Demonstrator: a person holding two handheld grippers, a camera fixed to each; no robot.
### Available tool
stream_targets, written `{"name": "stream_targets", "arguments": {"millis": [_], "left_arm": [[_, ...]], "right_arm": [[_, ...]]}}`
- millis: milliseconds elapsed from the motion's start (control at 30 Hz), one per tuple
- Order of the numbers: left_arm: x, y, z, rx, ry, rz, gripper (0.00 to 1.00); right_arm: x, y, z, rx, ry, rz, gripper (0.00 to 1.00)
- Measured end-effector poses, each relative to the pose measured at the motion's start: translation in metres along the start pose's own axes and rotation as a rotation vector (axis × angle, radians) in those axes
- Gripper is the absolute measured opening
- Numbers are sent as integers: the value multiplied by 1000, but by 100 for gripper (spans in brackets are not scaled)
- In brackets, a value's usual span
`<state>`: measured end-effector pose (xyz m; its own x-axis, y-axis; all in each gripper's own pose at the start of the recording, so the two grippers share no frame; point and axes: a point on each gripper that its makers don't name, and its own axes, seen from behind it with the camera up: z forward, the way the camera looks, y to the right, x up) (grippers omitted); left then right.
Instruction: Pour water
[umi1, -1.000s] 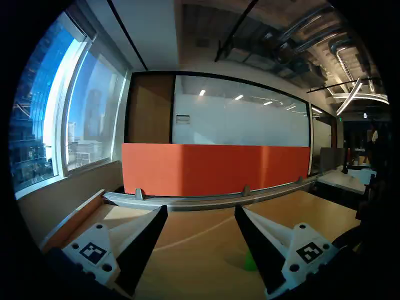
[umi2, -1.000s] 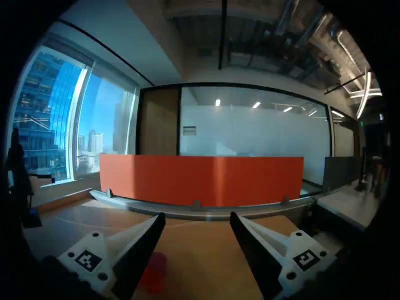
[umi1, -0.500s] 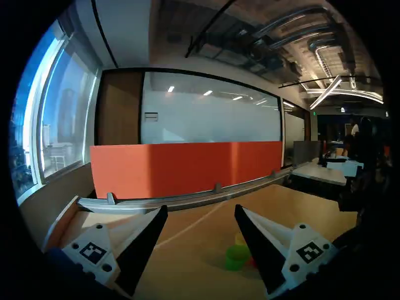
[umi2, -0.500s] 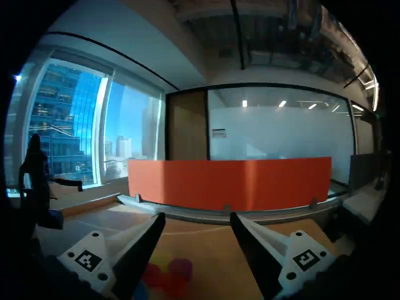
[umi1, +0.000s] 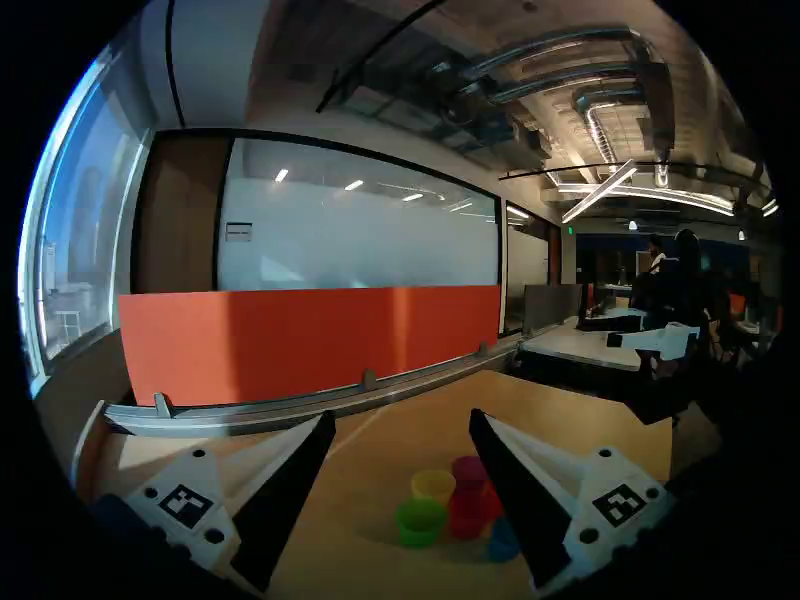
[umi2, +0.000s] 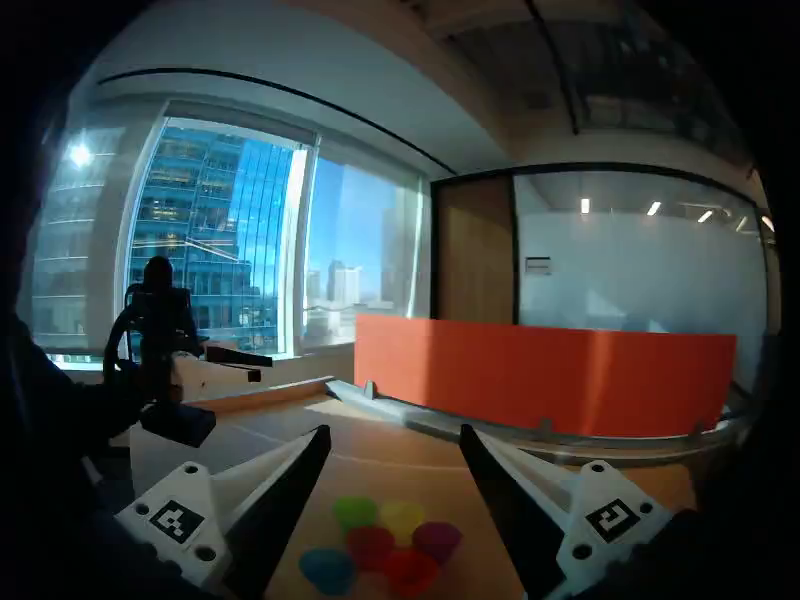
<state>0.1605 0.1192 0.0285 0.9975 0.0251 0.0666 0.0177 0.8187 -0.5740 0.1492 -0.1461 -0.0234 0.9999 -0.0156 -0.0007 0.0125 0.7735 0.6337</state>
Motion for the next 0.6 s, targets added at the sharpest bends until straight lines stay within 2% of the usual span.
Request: {"name": "stream_targets", "arguments": {"millis": [200, 600], "left_arm": [[4, 2, 1, -40, 20, -22, 100], [-17, 5, -1, -102, -60, 21, 100]], "right_arm": [[-4, -13, 3, 46, -24, -19, 100], [-23, -36, -2, 166, -123, -36, 100]]}}
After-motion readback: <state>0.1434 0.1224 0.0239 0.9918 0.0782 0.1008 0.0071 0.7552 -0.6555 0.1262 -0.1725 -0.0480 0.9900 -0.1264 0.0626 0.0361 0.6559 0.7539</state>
